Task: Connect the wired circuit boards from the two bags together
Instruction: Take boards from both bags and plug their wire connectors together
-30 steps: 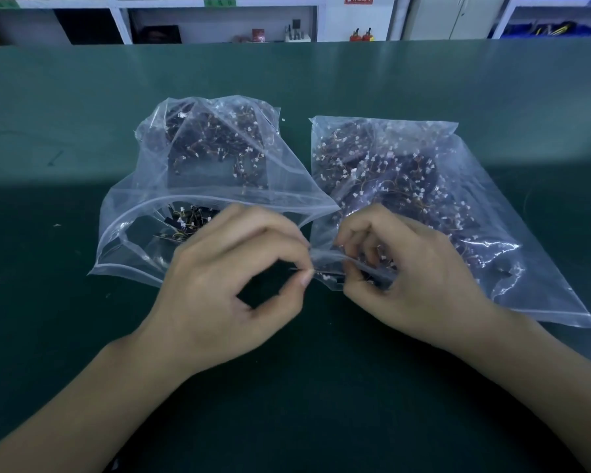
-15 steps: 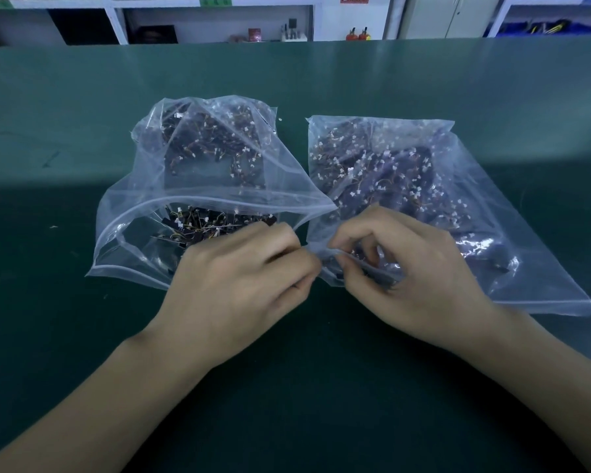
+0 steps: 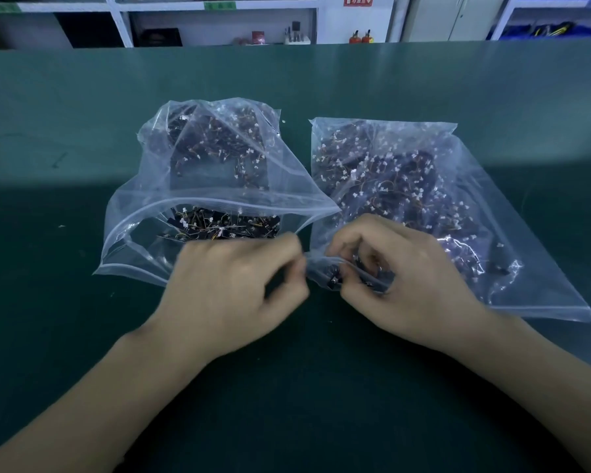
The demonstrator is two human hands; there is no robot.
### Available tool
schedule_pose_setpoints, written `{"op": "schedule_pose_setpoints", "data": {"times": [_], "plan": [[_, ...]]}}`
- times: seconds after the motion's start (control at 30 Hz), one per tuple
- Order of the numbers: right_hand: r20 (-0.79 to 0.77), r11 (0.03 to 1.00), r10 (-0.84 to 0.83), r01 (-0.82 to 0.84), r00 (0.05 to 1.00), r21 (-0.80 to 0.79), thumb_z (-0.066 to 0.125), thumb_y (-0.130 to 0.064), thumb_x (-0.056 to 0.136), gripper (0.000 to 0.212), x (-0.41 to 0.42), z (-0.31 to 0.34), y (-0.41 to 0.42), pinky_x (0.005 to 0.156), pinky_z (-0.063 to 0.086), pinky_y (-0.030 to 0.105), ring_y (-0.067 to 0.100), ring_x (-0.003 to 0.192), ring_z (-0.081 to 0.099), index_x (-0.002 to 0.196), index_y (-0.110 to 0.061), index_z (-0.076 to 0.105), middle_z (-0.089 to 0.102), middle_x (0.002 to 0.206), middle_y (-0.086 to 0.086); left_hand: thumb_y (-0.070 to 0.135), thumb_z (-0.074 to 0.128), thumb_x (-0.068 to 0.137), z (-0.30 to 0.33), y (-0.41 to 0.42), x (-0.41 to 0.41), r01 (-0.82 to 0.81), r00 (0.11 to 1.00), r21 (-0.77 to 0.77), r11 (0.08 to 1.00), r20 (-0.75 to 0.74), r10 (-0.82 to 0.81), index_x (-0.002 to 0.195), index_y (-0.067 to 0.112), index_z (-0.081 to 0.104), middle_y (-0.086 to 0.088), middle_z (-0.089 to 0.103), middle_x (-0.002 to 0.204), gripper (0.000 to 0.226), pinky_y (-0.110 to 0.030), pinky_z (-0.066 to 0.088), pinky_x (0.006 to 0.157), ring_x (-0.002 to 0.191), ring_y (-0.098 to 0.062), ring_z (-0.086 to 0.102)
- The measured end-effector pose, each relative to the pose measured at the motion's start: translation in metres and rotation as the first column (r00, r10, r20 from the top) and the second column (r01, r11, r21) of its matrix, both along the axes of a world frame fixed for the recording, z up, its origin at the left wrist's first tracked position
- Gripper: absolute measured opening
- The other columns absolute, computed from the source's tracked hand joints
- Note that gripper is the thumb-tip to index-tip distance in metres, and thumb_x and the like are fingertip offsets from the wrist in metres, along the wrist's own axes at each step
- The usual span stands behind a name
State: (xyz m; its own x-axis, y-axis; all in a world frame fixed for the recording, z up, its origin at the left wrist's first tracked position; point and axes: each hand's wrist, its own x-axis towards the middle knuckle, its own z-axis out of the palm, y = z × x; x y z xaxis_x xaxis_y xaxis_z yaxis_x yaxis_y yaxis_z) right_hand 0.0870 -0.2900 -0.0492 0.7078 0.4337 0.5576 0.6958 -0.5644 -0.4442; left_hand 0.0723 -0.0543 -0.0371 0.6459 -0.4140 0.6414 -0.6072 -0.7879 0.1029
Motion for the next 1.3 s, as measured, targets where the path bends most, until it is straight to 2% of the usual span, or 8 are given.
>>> {"op": "schedule_pose_setpoints", "data": {"times": [0.17, 0.33, 0.53, 0.63, 0.9, 1.0, 1.17, 1.3], "plan": [[-0.014, 1.000, 0.000, -0.001, 1.000, -0.016, 0.064, -0.022, 0.083, 0.023, 0.000, -0.001, 0.000, 0.062, 0.052, 0.030, 0.010, 0.070, 0.058, 0.105, -0.031, 0.065, 0.054, 0.089, -0.027, 0.031, 0.061, 0.103, 0.004, 0.028, 0.012, -0.173, 0.983, -0.078, 0.982, 0.050, 0.177, 0.073, 0.016, 0.064, 0.011, 0.039, 0.054, 0.034, -0.029, 0.041, 0.047, 0.045, -0.021, 0.045], [-0.028, 1.000, -0.001, 0.000, 1.000, -0.028, 0.063, -0.024, 0.084, 0.024, -0.001, -0.001, 0.001, 0.061, 0.053, 0.035, 0.014, 0.067, 0.058, 0.106, -0.033, 0.064, 0.054, 0.089, -0.026, 0.043, 0.070, 0.100, 0.005, 0.030, 0.015, -0.169, 0.985, -0.075, 0.983, 0.013, 0.170, 0.098, 0.025, 0.083, 0.015, 0.032, 0.054, 0.022, -0.034, 0.050, 0.049, 0.050, -0.016, 0.043], [-0.028, 0.999, 0.012, -0.013, 1.000, -0.039, 0.064, -0.027, 0.083, 0.028, -0.002, 0.000, 0.001, 0.060, 0.054, 0.037, 0.012, 0.068, 0.058, 0.111, -0.034, 0.064, 0.055, 0.092, -0.023, 0.050, 0.077, 0.093, 0.002, 0.012, 0.010, -0.200, 0.977, -0.066, 0.978, -0.084, 0.194, 0.093, 0.032, 0.082, 0.026, 0.020, 0.053, 0.019, -0.030, 0.048, 0.056, 0.057, -0.010, 0.039], [-0.033, 0.999, 0.035, -0.036, 0.999, -0.040, 0.068, -0.036, 0.088, 0.027, -0.004, -0.001, 0.002, 0.061, 0.053, 0.037, 0.014, 0.068, 0.057, 0.113, -0.032, 0.064, 0.056, 0.094, -0.018, 0.033, 0.084, 0.089, 0.000, 0.011, 0.009, -0.210, 0.976, -0.071, 0.975, -0.075, 0.205, 0.085, 0.032, 0.080, 0.025, 0.021, 0.052, 0.005, -0.030, 0.047, 0.055, 0.055, -0.011, 0.039], [-0.025, 1.000, 0.003, -0.004, 1.000, -0.014, 0.068, -0.039, 0.097, 0.019, -0.001, -0.003, 0.002, 0.061, 0.054, 0.034, 0.013, 0.068, 0.058, 0.114, -0.032, 0.066, 0.056, 0.094, -0.019, 0.014, 0.076, 0.097, 0.005, 0.017, 0.008, -0.113, 0.986, -0.159, 0.981, 0.103, 0.130, 0.088, 0.019, 0.082, 0.016, 0.032, 0.066, 0.013, -0.038, 0.047, 0.043, 0.054, -0.012, 0.043], [-0.036, 1.000, -0.010, 0.010, 0.999, -0.002, 0.067, -0.037, 0.099, 0.015, 0.000, -0.004, 0.002, 0.061, 0.054, 0.033, 0.013, 0.069, 0.060, 0.113, -0.032, 0.066, 0.057, 0.094, -0.019, 0.018, 0.075, 0.100, 0.006, 0.019, 0.010, -0.096, 0.990, -0.121, 0.988, 0.095, 0.108, 0.091, 0.021, 0.082, 0.018, 0.036, 0.071, 0.013, -0.037, 0.048, 0.044, 0.057, -0.010, 0.046], [-0.032, 1.000, -0.004, 0.004, 0.999, -0.010, 0.065, -0.037, 0.099, 0.014, 0.000, -0.003, 0.004, 0.060, 0.053, 0.034, 0.014, 0.069, 0.059, 0.112, -0.032, 0.066, 0.056, 0.094, -0.021, 0.041, 0.077, 0.098, 0.000, 0.021, 0.013, -0.168, 0.984, -0.045, 0.985, -0.073, 0.165, 0.095, 0.033, 0.083, 0.021, 0.036, 0.064, 0.011, -0.033, 0.052, 0.053, 0.061, -0.010, 0.054], [-0.032, 1.000, 0.002, -0.002, 0.999, -0.012, 0.067, -0.036, 0.099, 0.014, -0.001, -0.004, 0.003, 0.061, 0.054, 0.033, 0.014, 0.070, 0.060, 0.112, -0.030, 0.068, 0.056, 0.095, -0.021, 0.039, 0.072, 0.096, 0.002, 0.021, 0.011, -0.172, 0.984, -0.056, 0.984, -0.067, 0.168, 0.091, 0.034, 0.083, 0.018, 0.042, 0.063, 0.014, -0.035, 0.055, 0.053, 0.060, -0.014, 0.061]]}}
